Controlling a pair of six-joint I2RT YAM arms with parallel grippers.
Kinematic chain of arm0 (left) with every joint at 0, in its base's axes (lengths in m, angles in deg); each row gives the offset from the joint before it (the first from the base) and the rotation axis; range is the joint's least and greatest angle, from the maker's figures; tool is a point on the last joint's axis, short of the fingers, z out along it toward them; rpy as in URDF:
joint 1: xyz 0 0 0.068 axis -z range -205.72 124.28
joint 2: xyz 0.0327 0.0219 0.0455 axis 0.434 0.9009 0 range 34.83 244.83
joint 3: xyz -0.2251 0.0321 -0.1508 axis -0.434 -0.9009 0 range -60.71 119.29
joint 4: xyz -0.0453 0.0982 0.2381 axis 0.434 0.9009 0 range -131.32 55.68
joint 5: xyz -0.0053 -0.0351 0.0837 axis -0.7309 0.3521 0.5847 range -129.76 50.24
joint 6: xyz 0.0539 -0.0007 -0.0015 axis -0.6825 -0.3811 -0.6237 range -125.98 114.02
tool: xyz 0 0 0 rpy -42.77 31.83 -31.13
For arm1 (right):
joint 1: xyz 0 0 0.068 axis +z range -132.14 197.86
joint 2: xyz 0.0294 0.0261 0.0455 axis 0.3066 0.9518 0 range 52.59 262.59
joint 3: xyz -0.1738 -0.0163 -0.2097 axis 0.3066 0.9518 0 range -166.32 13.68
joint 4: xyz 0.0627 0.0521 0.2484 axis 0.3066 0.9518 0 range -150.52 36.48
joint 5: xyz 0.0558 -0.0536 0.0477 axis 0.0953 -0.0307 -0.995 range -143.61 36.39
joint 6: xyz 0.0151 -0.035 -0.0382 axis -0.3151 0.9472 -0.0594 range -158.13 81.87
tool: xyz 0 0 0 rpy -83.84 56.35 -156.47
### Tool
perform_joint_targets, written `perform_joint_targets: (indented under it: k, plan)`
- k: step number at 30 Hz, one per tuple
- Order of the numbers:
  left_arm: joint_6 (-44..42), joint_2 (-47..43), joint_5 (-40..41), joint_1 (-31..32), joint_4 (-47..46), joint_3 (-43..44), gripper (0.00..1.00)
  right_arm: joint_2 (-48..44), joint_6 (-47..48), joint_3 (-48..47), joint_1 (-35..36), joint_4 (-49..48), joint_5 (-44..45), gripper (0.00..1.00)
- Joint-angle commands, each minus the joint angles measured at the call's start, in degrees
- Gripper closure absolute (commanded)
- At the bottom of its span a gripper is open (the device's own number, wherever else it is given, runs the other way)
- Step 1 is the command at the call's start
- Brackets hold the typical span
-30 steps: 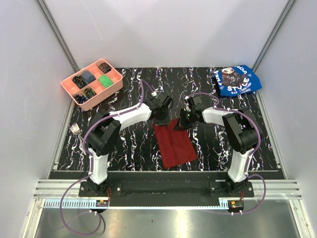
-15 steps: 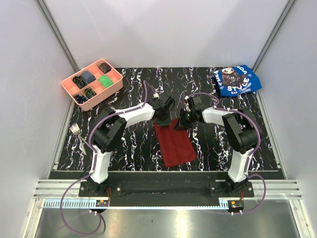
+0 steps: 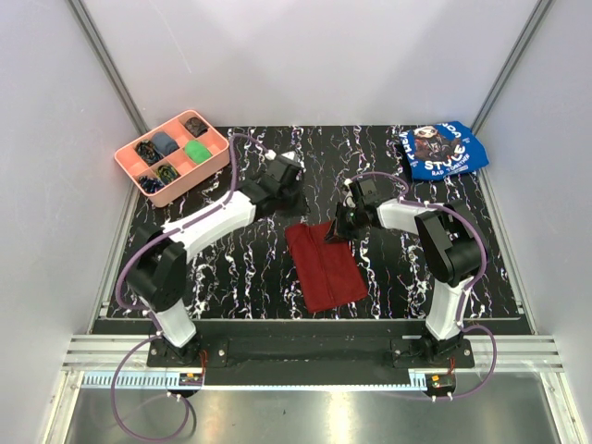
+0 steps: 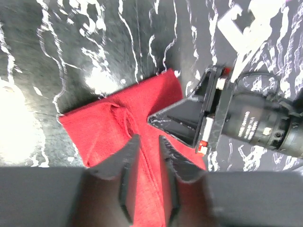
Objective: Fold the napkin into a case and place the utensils inside
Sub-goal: Fold the lower triangle-folded napkin at the center of the board, then smooth out the 2/3-rectangle-folded napkin at the center of the board.
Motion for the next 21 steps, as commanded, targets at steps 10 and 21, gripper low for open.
perform_joint_targets:
  k: [10,21]
  plan:
    - [0.5,2.9,-9.5,-6.4,-10.3,-10.0,0.97,-3.2,1.6,-8.1,-0.1,5.0,-3.8,0.89]
    - [1.1,4.1,-10.3,-6.4,-12.5,-11.9,0.97,0.7,-0.7,-12.0,2.1,2.7,-8.5,0.88]
